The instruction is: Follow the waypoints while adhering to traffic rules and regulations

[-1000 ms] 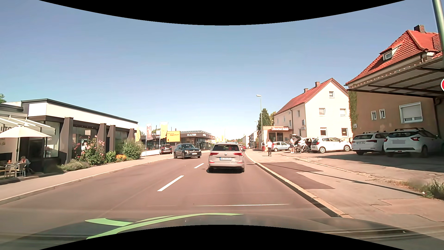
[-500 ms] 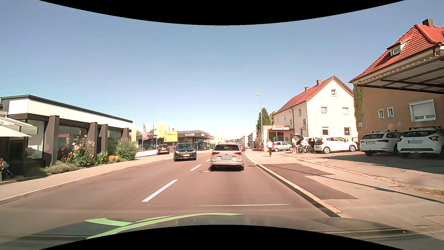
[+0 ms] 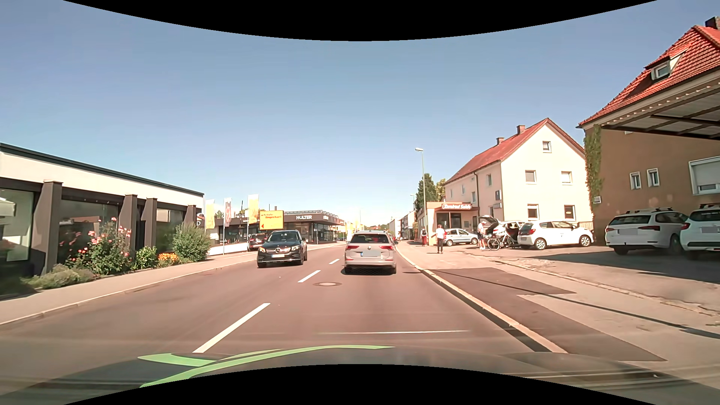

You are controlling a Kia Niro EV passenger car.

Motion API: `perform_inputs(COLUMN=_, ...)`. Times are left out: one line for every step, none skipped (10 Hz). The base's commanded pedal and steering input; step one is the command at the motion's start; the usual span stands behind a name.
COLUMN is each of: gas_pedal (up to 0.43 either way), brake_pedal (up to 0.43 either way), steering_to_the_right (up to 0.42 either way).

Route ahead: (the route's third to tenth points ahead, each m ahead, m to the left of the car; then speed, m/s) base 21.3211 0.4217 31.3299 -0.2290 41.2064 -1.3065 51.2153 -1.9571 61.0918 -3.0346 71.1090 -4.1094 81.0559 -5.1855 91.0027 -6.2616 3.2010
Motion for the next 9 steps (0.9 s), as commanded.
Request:
perform_inputs(gas_pedal=0.157, brake_pedal=0.000, steering_to_the_right=0.014)
perform_inputs(gas_pedal=0.150, brake_pedal=0.000, steering_to_the_right=0.013)
perform_inputs(gas_pedal=0.138, brake_pedal=0.000, steering_to_the_right=0.011)
perform_inputs(gas_pedal=0.138, brake_pedal=0.000, steering_to_the_right=0.010)
perform_inputs(gas_pedal=0.138, brake_pedal=0.000, steering_to_the_right=0.009)
perform_inputs(gas_pedal=0.130, brake_pedal=0.000, steering_to_the_right=0.009)
perform_inputs(gas_pedal=0.130, brake_pedal=0.000, steering_to_the_right=0.009)
perform_inputs(gas_pedal=0.130, brake_pedal=0.000, steering_to_the_right=0.009)
perform_inputs(gas_pedal=0.130, brake_pedal=0.000, steering_to_the_right=0.009)
